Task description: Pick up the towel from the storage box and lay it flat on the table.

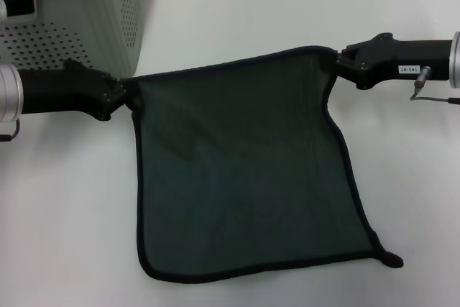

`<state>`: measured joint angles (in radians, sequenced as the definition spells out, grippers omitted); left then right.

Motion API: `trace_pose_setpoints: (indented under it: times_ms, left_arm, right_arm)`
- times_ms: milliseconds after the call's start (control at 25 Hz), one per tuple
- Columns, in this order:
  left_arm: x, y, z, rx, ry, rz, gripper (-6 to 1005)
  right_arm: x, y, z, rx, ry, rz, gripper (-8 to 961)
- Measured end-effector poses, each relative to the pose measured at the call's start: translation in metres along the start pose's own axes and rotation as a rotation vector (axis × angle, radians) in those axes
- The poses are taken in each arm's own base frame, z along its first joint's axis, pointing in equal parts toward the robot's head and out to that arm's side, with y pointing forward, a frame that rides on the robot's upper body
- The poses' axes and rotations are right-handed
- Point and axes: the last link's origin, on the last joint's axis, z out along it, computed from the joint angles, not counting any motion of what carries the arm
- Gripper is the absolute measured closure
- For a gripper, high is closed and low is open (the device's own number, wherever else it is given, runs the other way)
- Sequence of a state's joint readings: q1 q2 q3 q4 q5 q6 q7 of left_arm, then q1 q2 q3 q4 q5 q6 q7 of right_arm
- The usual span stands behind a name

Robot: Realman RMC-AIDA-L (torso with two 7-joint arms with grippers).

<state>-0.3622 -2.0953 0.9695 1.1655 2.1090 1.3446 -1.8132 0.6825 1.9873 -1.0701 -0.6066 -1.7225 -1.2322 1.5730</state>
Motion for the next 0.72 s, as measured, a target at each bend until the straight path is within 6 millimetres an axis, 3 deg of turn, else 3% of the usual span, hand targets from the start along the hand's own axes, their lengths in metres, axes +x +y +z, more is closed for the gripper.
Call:
trace_pose_setpoints:
  times_ms: [280,480,720]
  left_arm:
    - [-0.0017,-0.0001,0.0013,-0.010,-0.007,-0.007,998]
    - [-0.0010,-0.0013,0.0001,-0.006,0.002,-0.012,857]
    - [-0.0026,-0.0011,-0.0019,-0.004,0.006,-0.017,633]
  right_arm:
    - [0.0030,-0.0021,-0.0029,0.027,-0.014,0.014,876]
    - [0.0006,-0.0012,-0.0053,0.039,-0.025,-0.017,874]
    - [0.0020,-0.0003,-0.0081,0.053,-0.030,-0.027,660]
